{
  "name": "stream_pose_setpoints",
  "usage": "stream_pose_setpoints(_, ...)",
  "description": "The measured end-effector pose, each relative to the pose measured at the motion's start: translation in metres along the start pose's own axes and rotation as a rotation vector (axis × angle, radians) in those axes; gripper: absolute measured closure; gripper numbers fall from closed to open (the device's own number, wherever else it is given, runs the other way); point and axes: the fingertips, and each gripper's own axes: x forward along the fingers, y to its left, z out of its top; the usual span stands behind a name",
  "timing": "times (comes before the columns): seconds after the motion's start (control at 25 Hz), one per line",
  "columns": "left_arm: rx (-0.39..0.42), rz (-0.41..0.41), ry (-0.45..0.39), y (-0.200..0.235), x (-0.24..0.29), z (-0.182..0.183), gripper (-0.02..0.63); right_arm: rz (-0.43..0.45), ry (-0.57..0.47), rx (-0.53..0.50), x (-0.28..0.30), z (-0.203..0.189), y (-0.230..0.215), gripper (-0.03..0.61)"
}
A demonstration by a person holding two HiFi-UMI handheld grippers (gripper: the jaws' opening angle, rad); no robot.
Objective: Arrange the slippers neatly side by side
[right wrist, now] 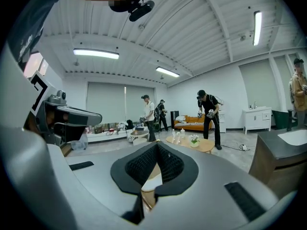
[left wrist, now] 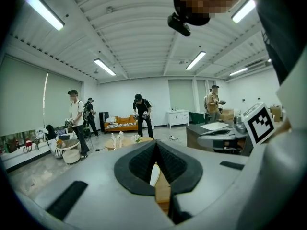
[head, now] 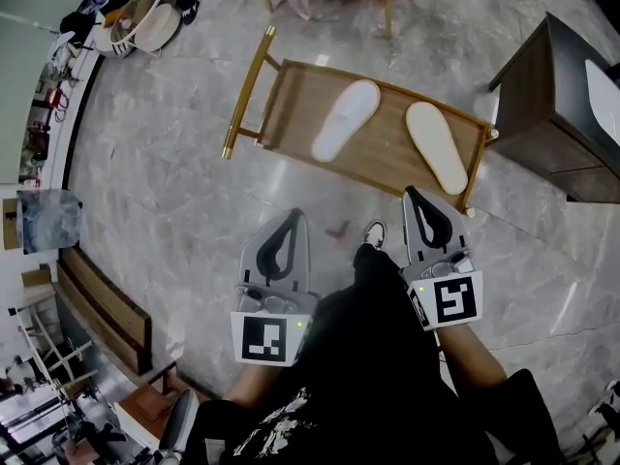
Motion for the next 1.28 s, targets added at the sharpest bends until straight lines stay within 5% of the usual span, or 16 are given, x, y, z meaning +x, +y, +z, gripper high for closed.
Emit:
stream_pose_setpoints(0.36, 0.012, -0.004, -0.01, 0.004, 0.016, 0.012, 0.627, -0.027, -0.017, 0.01, 0.008, 0.001, -0.02, 0.588)
stream_pose_setpoints(0.76, -0.004, 0.052, -0.014, 0.022, 0.013, 0.007, 0.627, 0.041, -0.042, -0.012, 0.032, 0.009, -0.004, 0.588)
stream_pose_setpoints(1.28, 0.059, -0.091, -0.039, -0.006, 0.043, 0.019, 0.627, -0.102, -0.067, 0.024, 0.005, -0.003, -0.032, 0.588)
